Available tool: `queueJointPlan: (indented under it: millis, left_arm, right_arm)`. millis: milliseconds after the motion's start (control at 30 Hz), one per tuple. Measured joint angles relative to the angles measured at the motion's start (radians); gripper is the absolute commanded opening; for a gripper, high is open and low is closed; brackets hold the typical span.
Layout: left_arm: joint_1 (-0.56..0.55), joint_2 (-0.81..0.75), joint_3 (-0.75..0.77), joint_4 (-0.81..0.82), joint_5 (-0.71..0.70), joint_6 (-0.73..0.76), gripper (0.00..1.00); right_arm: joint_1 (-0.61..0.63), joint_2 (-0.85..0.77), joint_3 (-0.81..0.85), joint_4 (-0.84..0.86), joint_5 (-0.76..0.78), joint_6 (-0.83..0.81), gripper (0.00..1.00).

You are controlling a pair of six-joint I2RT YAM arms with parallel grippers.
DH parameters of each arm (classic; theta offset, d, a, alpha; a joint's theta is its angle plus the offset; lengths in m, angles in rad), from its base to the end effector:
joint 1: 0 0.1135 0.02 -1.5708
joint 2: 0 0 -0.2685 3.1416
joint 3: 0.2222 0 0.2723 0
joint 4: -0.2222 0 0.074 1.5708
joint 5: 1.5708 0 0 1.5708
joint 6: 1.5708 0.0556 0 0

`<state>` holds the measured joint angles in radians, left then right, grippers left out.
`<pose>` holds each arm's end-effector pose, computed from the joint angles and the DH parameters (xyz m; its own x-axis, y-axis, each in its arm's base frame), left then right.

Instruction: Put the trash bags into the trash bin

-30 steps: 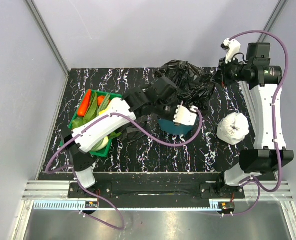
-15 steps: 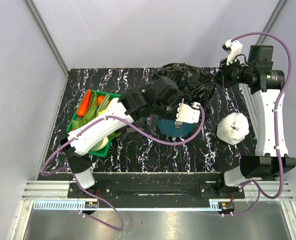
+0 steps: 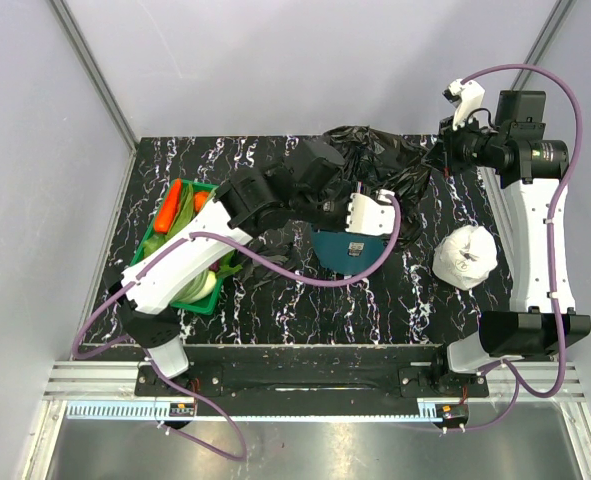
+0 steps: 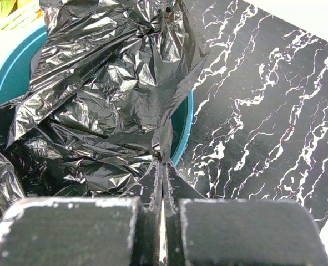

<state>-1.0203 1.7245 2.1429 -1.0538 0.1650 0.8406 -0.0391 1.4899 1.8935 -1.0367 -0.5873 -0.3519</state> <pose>0.1926 -0.3313 0.4651 0.4708 0.6379 -0.6095 0.8382 -0.1078 0.5346 0.3169 0.0184 0.4695 -0.4123 -0.2710 -0.8698 -0.5922 0.8052 0.0299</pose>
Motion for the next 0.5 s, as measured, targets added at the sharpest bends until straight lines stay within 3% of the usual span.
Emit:
queueJointPlan:
  millis: [33,200,500]
  left_arm:
    - [0.000,0.000,0.000,-0.006,0.003,0.005,0.46]
    - [0.001,0.000,0.000,-0.038,0.010,0.046,0.50]
    - [0.015,0.005,-0.004,-0.054,0.033,0.104,0.47]
  right_arm:
    - [0.000,0.000,0.000,0.000,0.001,-0.001,0.00]
    - [0.000,0.000,-0.008,0.000,0.003,-0.003,0.00]
    - [0.000,0.000,-0.026,0.000,0.006,-0.007,0.00]
